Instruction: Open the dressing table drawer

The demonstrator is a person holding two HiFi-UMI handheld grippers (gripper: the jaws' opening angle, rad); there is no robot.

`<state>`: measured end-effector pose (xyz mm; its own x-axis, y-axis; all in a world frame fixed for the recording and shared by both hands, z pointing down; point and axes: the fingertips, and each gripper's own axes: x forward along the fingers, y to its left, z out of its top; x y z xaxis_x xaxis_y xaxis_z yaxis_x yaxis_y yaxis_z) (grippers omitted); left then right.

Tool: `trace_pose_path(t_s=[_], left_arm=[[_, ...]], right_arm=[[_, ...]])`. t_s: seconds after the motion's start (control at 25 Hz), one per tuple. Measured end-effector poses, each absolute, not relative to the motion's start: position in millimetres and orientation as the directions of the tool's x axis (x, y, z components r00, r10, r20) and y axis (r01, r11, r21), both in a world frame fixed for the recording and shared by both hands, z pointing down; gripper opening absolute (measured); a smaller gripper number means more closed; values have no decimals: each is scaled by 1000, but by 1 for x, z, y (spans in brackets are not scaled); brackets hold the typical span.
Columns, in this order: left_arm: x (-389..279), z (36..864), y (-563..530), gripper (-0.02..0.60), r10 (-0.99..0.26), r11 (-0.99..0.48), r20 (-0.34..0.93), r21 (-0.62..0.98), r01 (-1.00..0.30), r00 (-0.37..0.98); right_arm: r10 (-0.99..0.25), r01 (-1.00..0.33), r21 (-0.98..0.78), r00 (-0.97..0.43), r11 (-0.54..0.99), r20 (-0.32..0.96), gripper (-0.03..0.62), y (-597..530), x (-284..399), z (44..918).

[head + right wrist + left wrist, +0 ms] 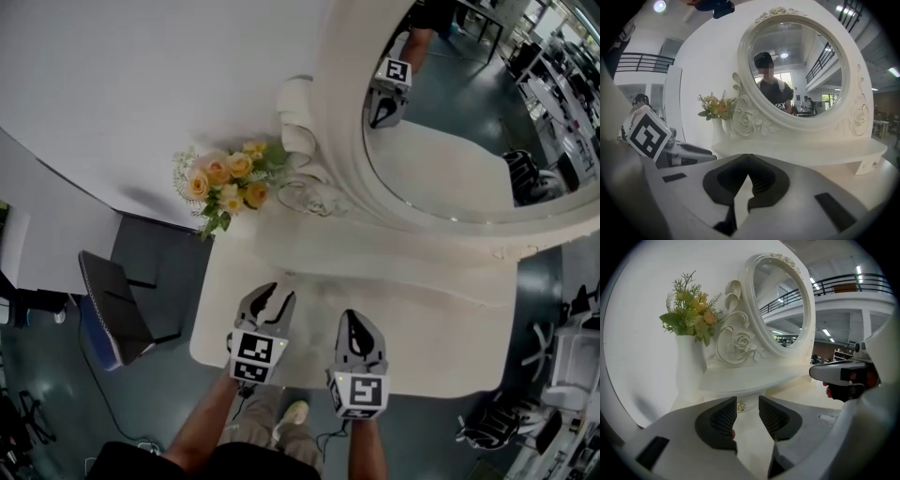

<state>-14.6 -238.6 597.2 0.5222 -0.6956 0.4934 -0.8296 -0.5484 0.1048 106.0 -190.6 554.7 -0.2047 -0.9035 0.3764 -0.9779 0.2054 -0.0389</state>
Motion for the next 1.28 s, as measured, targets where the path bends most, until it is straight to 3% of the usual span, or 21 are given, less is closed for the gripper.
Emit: trace_pose_path(t_s=[0.88,1.28], left_arm=[[0,658,-277,152,-689,-501,565,82,-862,454],[2,664,-283,94,-692,-498,574,58,-865,437]], right_arm=[[-882,-979,-85,-202,183,426,-2,-205,123,599],[-876,-980,-98,-196,171,440,-2,-206,124,608]])
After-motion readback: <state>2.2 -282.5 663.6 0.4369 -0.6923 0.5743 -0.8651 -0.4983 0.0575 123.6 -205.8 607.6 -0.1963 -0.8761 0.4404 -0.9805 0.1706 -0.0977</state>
